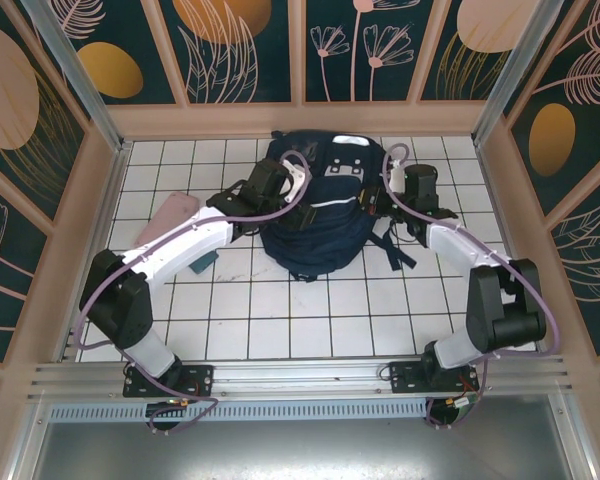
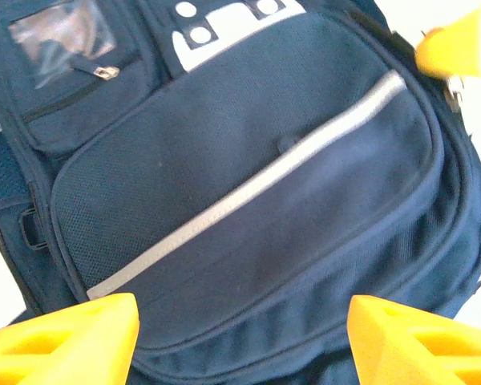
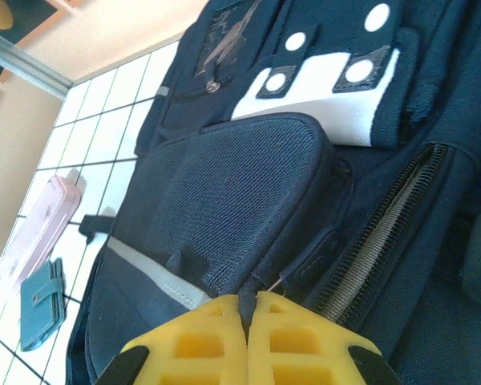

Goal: Pack the student bag

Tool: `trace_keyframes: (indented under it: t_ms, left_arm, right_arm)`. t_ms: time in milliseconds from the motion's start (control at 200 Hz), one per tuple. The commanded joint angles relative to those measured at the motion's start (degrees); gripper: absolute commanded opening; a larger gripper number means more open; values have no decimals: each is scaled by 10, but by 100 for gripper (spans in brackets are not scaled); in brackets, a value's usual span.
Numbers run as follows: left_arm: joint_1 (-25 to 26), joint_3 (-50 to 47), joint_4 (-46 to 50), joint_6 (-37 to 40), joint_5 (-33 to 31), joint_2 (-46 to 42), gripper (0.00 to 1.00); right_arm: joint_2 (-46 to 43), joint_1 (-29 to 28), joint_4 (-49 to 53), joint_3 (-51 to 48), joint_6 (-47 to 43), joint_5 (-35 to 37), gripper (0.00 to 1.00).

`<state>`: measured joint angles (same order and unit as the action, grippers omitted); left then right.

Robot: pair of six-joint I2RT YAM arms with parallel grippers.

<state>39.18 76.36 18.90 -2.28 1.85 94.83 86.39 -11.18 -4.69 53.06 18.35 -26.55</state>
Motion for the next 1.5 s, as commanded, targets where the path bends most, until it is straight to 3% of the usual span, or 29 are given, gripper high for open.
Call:
trace_keyframes:
  t_ms: [0,120,215,450,671,751,916,991,1496]
  left_arm:
    - [3,12,-28,105,23,28,69]
    - [2,55,-4,183,61,86,65]
    - [4,33,-42,253,96,93,64]
    - [3,56,-78,297,81,143,59]
    - [3,77,-65,319,111,182,53]
    - [2,85,-74,318,119,190,45]
    - [2,110,-80,310,119,201,10]
    - [2,115,-83,298,108,194,1]
    - [2,279,13,98,62,179,0]
  right_arm:
    - [17,18,-26,51,-6,-25,0]
    - [34,30,-19,75,-10,-34,0]
    - [39,32,-15,84,-9,-39,0]
    - [41,32,-11,83,-6,-46,0]
    - [35,32,-4,81,-8,-49,0]
    - [35,31,0,81,-12,-53,0]
    - [23,31,7,67,-32,-48,0]
    - [8,30,8,50,-51,-40,0]
    - [-158,-40,-67,-76,-105,-28,0]
